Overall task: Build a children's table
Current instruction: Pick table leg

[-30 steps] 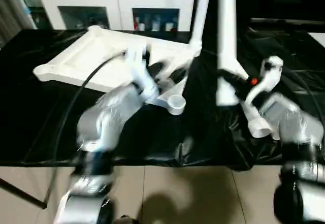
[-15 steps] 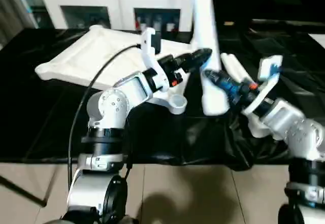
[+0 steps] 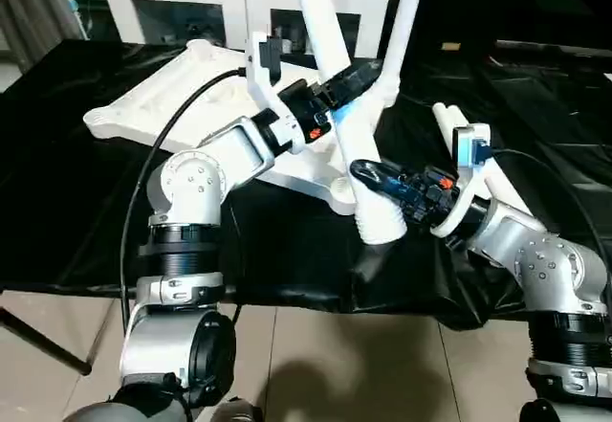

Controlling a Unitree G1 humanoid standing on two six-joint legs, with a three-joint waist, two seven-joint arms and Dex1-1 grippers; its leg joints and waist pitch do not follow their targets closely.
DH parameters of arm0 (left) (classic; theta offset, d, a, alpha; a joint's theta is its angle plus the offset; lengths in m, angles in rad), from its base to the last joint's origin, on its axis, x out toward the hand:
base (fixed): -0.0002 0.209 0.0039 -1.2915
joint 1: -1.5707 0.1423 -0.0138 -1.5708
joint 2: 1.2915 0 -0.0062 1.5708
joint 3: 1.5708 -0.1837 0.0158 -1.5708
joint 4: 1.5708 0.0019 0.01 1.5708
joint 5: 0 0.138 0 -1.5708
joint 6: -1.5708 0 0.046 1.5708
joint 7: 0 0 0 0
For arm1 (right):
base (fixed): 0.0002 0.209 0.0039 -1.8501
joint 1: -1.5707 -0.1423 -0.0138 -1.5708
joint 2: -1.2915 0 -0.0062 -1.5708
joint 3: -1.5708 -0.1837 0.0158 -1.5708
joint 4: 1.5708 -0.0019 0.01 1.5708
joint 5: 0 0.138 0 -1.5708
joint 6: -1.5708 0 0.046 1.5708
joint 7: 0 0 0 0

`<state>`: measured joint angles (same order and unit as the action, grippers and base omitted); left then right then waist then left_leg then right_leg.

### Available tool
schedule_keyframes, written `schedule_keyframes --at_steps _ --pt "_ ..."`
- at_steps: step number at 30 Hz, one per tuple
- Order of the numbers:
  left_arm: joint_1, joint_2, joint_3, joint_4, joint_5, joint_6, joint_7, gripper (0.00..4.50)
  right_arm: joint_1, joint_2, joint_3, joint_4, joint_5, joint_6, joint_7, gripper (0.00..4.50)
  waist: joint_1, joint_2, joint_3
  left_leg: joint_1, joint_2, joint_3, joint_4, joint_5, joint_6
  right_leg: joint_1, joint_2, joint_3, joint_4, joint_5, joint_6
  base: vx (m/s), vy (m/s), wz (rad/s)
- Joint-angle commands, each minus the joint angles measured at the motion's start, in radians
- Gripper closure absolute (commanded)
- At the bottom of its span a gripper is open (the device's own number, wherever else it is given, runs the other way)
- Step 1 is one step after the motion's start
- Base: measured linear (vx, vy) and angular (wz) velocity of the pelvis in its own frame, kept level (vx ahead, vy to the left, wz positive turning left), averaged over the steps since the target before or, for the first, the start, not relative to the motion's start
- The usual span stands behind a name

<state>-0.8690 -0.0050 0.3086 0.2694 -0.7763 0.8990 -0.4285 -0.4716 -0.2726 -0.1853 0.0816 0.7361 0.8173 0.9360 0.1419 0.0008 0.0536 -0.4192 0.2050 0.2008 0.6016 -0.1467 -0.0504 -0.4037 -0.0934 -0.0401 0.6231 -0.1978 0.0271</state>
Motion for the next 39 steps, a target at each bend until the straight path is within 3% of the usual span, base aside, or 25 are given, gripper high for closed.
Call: schedule_keyframes --at_steps 1,12,20,23,24,26,31,33,35,36,39 --pt "-0.02 0.009 0.003 0.0 -0.025 0.027 0.004 0.64 -0.012 -0.012 0.004 -0.024 0.004 -0.012 0.002 2.67 -0.001 -0.015 -0.078 0.039 0.016 -0.011 -0.063 -0.122 0.015 0.045 -0.039 0.022 -0.063 -0.046 -0.214 0.0 0.0 0.0" --pt "-0.014 0.043 -0.002 -0.029 -0.048 0.07 -0.037 1.64 -0.014 -0.01 0.033 -0.006 -0.01 -0.027 0.012 2.67 0.0 -0.018 -0.078 0.038 0.016 -0.011 -0.063 -0.117 0.015 0.046 -0.039 0.021 -0.061 -0.045 -0.215 0.0 0.0 0.0" --pt "-0.025 0.074 0.001 -0.015 -0.059 0.094 -0.055 2.26 -0.021 -0.018 0.038 0.001 -0.01 -0.035 0.016 2.67 0.0 -0.009 -0.08 0.04 0.015 -0.012 -0.062 -0.117 0.008 0.046 -0.038 0.021 -0.059 -0.032 -0.212 0.0 0.0 0.0" --pt "-0.028 0.079 0.007 -0.01 -0.061 0.088 -0.05 2.39 -0.017 -0.025 0.042 0.001 -0.012 -0.042 0.021 2.67 0.0 -0.013 -0.08 0.04 0.015 -0.011 -0.062 -0.115 0.008 0.047 -0.037 0.021 -0.058 -0.022 -0.215 0.0 0.0 0.0" --pt "-0.027 0.083 0.007 -0.01 -0.059 0.083 -0.043 2.48 -0.018 -0.029 0.043 0.003 -0.009 -0.044 0.021 2.67 -0.001 -0.023 -0.08 0.038 0.015 -0.01 -0.062 -0.114 0.011 0.048 -0.037 0.021 -0.059 -0.022 -0.216 0.0 0.0 0.0" --pt "-0.025 0.083 0.01 -0.013 -0.058 0.08 -0.032 2.57 -0.02 -0.03 0.049 0.005 -0.008 -0.044 0.028 2.67 0.002 -0.014 -0.08 0.038 0.015 -0.012 -0.061 -0.112 0.012 0.048 -0.039 0.021 -0.056 -0.026 -0.217 0.0 0.0 0.0" --pt "-0.012 0.088 -0.002 -0.04 -0.065 0.09 -0.033 2.68 -0.018 -0.023 0.064 0.009 -0.023 -0.051 0.026 2.67 0.001 -0.015 -0.08 0.038 0.014 -0.012 -0.061 -0.12 0.01 0.048 -0.038 0.021 -0.058 -0.033 -0.216 0.0 0.0 0.0" --pt "-0.011 0.092 -0.016 -0.052 -0.047 0.078 -0.03 2.68 -0.021 -0.019 0.066 0.014 -0.015 -0.027 0.016 1.97 0.001 -0.015 -0.08 0.038 0.015 -0.012 -0.061 -0.118 0.009 0.048 -0.038 0.021 -0.057 -0.028 -0.217 0.0 0.0 0.0" --pt "-0.01 0.099 -0.037 -0.06 -0.027 0.067 -0.036 2.68 -0.022 -0.02 0.07 0.015 -0.019 -0.022 0.009 1.91 0.001 -0.014 -0.081 0.039 0.015 -0.013 -0.061 -0.119 0.008 0.048 -0.038 0.02 -0.057 -0.031 -0.215 0.0 0.0 0.0" --pt "-0.003 0.117 -0.088 -0.076 0.021 0.04 -0.057 2.68 -0.028 -0.024 0.088 0.016 -0.058 -0.038 -0.023 1.78 0.002 -0.014 -0.081 0.039 0.016 -0.014 -0.062 -0.117 0.006 0.047 -0.039 0.02 -0.058 -0.036 -0.211 0.0 0.0 0.0" --pt "0.001 0.129 -0.141 -0.094 0.064 0.012 -0.076 2.69 -0.051 -0.035 0.125 0.035 -0.132 -0.052 -0.091 1.55 -0.001 -0.013 -0.08 0.039 0.016 -0.014 -0.064 -0.109 -0.011 0.047 -0.038 0.021 -0.058 -0.038 -0.199 0.0 0.0 0.0"
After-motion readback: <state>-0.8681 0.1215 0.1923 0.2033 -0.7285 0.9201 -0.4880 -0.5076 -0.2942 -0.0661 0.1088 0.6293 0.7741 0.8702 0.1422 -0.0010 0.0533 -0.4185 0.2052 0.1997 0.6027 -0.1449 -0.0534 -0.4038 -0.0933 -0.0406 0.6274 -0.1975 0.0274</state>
